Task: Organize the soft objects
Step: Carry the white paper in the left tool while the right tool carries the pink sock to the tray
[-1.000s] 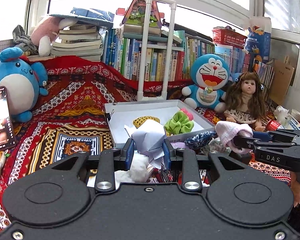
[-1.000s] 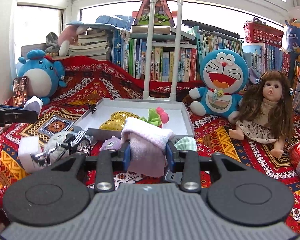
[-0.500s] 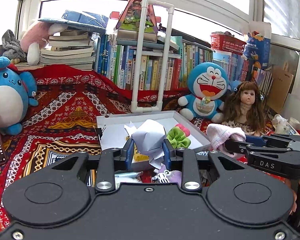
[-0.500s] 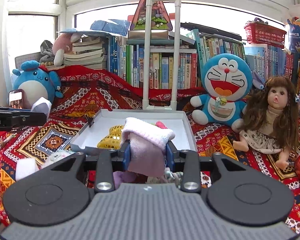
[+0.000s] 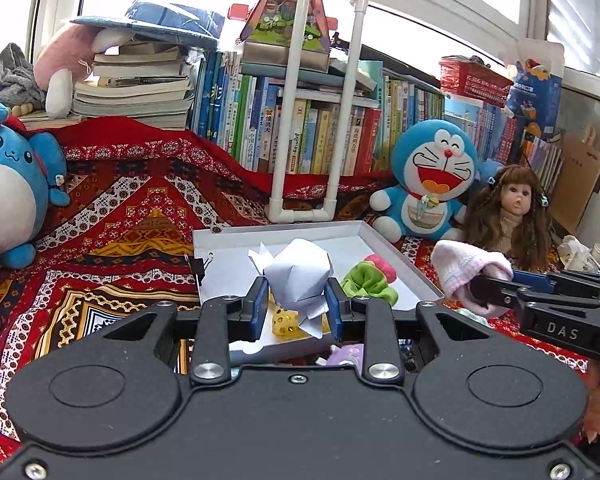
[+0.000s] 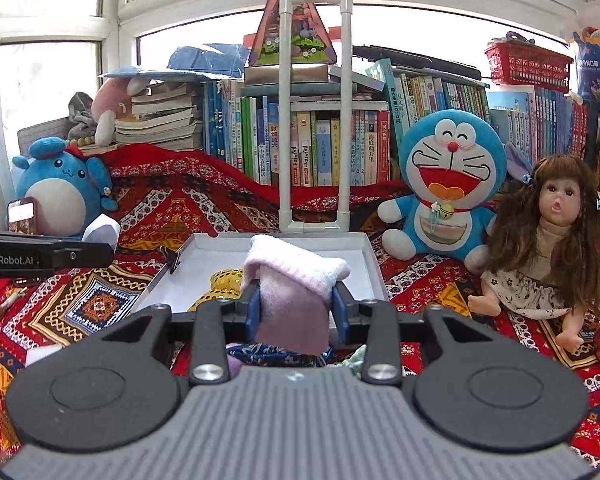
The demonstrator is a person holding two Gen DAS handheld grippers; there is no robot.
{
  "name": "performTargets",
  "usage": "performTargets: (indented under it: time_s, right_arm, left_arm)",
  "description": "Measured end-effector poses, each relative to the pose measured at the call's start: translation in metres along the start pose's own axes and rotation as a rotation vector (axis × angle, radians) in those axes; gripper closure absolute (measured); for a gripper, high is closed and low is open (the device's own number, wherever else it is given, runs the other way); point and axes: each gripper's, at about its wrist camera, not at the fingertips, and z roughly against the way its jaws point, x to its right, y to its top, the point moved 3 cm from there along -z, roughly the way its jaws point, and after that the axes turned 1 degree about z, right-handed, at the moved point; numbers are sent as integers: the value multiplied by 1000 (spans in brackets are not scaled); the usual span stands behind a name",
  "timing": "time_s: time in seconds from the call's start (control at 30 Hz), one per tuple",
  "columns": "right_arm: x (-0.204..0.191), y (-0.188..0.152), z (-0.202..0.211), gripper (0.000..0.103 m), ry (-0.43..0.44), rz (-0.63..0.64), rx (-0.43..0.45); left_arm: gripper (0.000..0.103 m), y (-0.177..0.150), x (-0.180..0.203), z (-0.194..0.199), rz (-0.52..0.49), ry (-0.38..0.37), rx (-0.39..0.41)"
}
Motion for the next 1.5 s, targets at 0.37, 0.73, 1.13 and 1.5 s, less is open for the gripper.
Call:
performTargets:
  time_s: [0.37,0.73,1.13,1.5]
  right_arm:
    - [8,11,-22,61,-8,-25,-32]
    - [5,20,-56,61,5,-55,-95]
    - [0,28,-94,61,8,-78,-161]
    - [3,22,-121,61,-1,-121,-222]
  left_arm:
    - [75,11,-15,-33,52,3,-53]
    - [75,17,-25,-69,83,18,-121]
    - [75,21,-35,-106,103,34,-185]
    - [75,15,-41,-127,131,30,-238]
